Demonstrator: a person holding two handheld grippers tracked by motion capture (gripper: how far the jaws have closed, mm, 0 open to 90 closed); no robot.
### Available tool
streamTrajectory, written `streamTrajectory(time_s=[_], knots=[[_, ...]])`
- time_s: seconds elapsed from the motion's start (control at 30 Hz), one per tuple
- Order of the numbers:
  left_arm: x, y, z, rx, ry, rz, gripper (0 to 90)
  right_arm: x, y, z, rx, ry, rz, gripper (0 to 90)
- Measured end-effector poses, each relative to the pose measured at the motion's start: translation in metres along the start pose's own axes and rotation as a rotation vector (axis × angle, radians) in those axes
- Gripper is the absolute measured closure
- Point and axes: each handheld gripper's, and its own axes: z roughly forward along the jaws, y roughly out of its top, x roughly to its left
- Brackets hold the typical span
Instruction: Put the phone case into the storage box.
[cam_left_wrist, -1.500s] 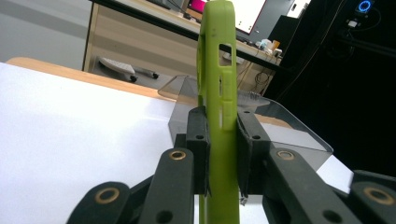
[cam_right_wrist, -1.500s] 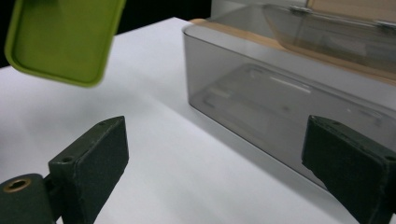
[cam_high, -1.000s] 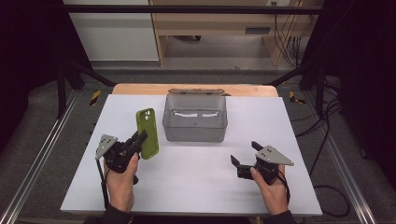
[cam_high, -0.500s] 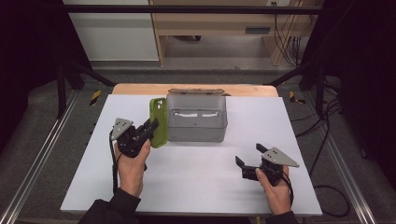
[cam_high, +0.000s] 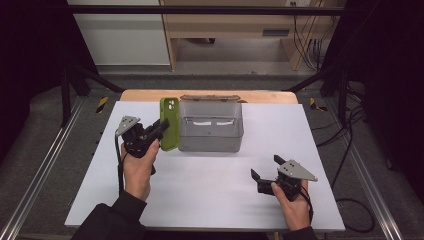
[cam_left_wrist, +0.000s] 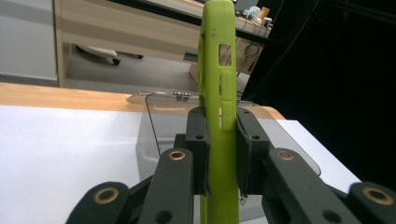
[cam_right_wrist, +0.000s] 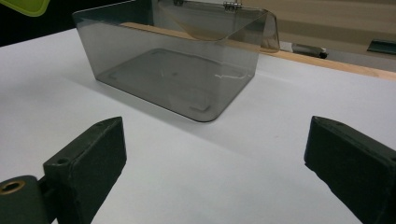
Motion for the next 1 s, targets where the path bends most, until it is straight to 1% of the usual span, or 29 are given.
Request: streamTrajectory(time_s=[0.1,0.23,0.33,0.4,0.43,0.47,0.5,0.53,0.6,0.67,0.7,0.73,0.8,0.9,0.93,0.97,1.0], knots=[[-0.002,0.001,0.001,0.010,-0.002,0.002,77.5,-0.001,0.001,-0.004,-0.020,-0.016,0.002,5.8],[-0.006,0.007,0.003,0.013,-0.001,0.020,77.5,-0.003,-0.002,-0.007,-0.009,-0.014,-0.007,5.7],[-0.011,0.013,0.005,0.011,-0.007,0.027,77.5,-0.004,-0.006,-0.010,0.003,-0.020,-0.006,5.5],[-0.014,0.016,0.007,0.006,-0.013,0.043,77.5,-0.005,-0.008,-0.012,0.015,-0.030,-0.008,5.5],[-0.015,0.018,0.008,-0.001,-0.020,0.043,77.5,-0.007,-0.011,-0.016,0.019,-0.038,-0.010,5.5],[-0.015,0.019,0.009,-0.007,-0.022,0.046,77.5,-0.007,-0.011,-0.016,0.019,-0.038,-0.010,5.5],[-0.016,0.021,0.011,-0.009,-0.022,0.049,77.5,-0.009,-0.014,-0.020,0.017,-0.039,-0.015,5.2],[-0.017,0.022,0.012,-0.012,-0.020,0.047,77.5,-0.009,-0.014,-0.020,0.017,-0.039,-0.015,5.2],[-0.017,0.024,0.016,-0.011,-0.023,0.029,77.5,-0.011,-0.015,-0.023,0.008,-0.040,-0.013,4.8],[-0.018,0.025,0.020,-0.011,-0.019,0.027,77.5,-0.012,-0.015,-0.023,-0.001,-0.036,-0.013,4.3],[-0.019,0.025,0.022,-0.010,-0.015,0.031,77.5,-0.011,-0.015,-0.023,-0.009,-0.036,-0.032,4.4],[-0.020,0.025,0.024,-0.010,-0.011,0.037,77.5,-0.011,-0.015,-0.023,-0.009,-0.036,-0.032,4.4],[-0.021,0.026,0.028,-0.009,-0.003,0.051,77.5,-0.009,-0.016,-0.022,-0.019,-0.036,-0.056,4.4],[-0.022,0.027,0.037,-0.014,0.012,0.087,77.5,-0.008,-0.017,-0.023,-0.019,-0.046,-0.078,4.4],[-0.022,0.027,0.041,-0.012,0.015,0.085,77.5,-0.008,-0.017,-0.023,-0.022,-0.048,-0.087,4.4],[-0.022,0.028,0.045,-0.012,0.018,0.084,77.5,-0.007,-0.017,-0.025,-0.037,-0.056,-0.092,4.3],[-0.021,0.029,0.049,-0.012,0.023,0.086,77.5,-0.007,-0.017,-0.025,-0.037,-0.056,-0.092,4.3]])
